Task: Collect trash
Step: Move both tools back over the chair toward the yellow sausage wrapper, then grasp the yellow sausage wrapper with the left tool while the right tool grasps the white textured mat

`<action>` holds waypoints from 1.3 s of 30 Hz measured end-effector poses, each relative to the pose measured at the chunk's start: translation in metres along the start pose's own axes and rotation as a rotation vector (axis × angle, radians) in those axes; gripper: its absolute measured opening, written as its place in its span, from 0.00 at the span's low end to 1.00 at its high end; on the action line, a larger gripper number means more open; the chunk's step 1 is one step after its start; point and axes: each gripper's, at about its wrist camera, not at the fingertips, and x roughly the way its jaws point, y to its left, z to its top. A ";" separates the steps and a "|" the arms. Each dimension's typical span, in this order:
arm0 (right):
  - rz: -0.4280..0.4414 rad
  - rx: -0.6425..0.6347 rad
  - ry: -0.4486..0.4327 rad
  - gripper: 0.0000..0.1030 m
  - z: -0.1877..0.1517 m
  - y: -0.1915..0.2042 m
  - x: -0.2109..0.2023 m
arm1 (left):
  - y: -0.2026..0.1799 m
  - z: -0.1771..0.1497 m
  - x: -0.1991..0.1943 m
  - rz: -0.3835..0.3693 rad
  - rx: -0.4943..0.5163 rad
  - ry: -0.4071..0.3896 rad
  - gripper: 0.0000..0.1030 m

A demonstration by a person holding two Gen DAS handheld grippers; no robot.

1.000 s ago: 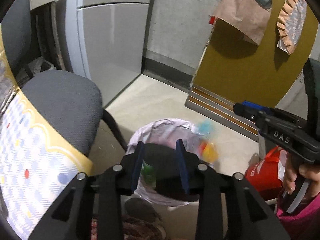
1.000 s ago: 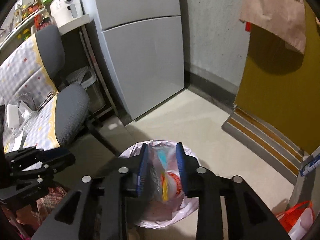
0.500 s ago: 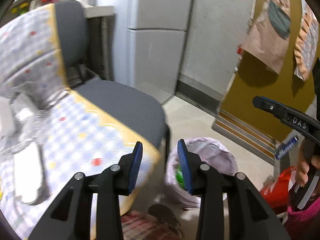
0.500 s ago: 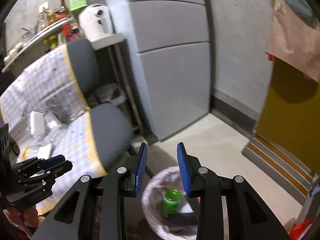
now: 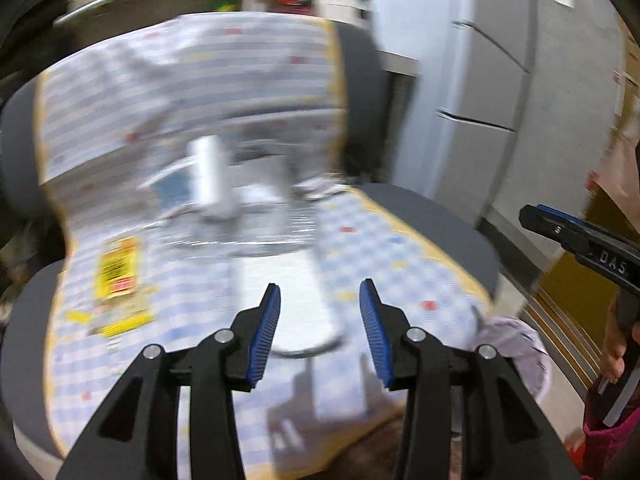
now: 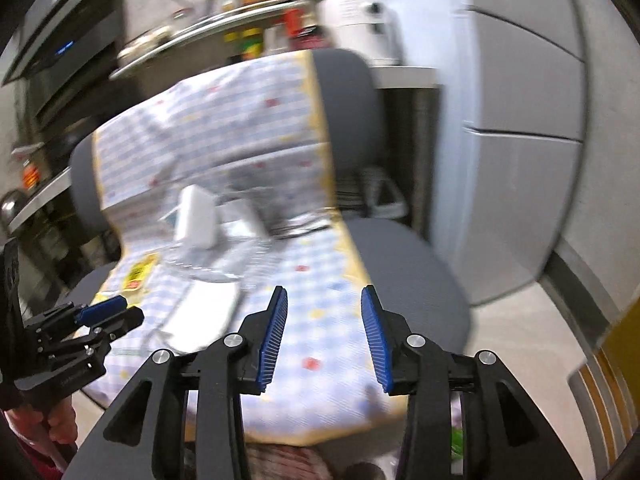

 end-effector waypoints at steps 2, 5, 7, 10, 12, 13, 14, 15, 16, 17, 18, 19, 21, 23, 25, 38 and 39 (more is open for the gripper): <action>0.045 -0.028 0.018 0.40 0.003 0.022 0.016 | 0.029 -0.004 -0.004 0.060 -0.043 0.000 0.40; 0.081 -0.057 0.040 0.41 0.006 0.046 0.034 | 0.063 -0.008 -0.009 0.146 -0.091 -0.004 0.41; 0.106 -0.071 0.065 0.41 0.007 0.060 0.048 | 0.085 -0.011 -0.010 0.191 -0.116 -0.003 0.46; 0.127 -0.086 0.094 0.41 0.007 0.076 0.067 | 0.117 -0.014 -0.005 0.236 -0.160 0.006 0.55; 0.135 -0.096 0.108 0.42 0.008 0.086 0.080 | 0.138 -0.016 0.004 0.262 -0.186 0.026 0.61; 0.138 -0.098 0.113 0.42 0.009 0.089 0.085 | 0.146 -0.017 0.009 0.268 -0.196 0.037 0.64; 0.142 -0.100 0.119 0.43 0.010 0.092 0.091 | 0.155 -0.018 0.016 0.273 -0.209 0.052 0.69; 0.144 -0.101 0.124 0.45 0.011 0.094 0.096 | 0.160 -0.018 0.022 0.273 -0.220 0.064 0.72; 0.145 -0.101 0.128 0.46 0.012 0.095 0.100 | 0.165 -0.019 0.028 0.269 -0.228 0.073 0.77; 0.145 -0.101 0.133 0.49 0.012 0.097 0.104 | 0.171 -0.019 0.036 0.265 -0.238 0.082 0.79; 0.146 -0.102 0.138 0.53 0.012 0.098 0.110 | 0.173 -0.019 0.042 0.265 -0.242 0.089 0.81; 0.145 -0.103 0.143 0.54 0.012 0.100 0.115 | 0.175 -0.019 0.049 0.264 -0.245 0.099 0.83; 0.142 -0.104 0.155 0.59 0.011 0.101 0.126 | 0.179 -0.019 0.067 0.261 -0.245 0.126 0.85; 0.139 -0.102 0.168 0.60 0.009 0.101 0.135 | 0.182 -0.020 0.082 0.268 -0.236 0.150 0.85; 0.138 -0.096 0.189 0.61 0.007 0.100 0.146 | 0.186 -0.020 0.097 0.282 -0.232 0.176 0.85; 0.151 -0.060 0.260 0.61 -0.009 0.092 0.176 | 0.214 -0.020 0.120 0.267 -0.292 0.226 0.70; 0.153 -0.060 0.261 0.61 -0.009 0.091 0.176 | 0.213 -0.020 0.122 0.272 -0.286 0.231 0.70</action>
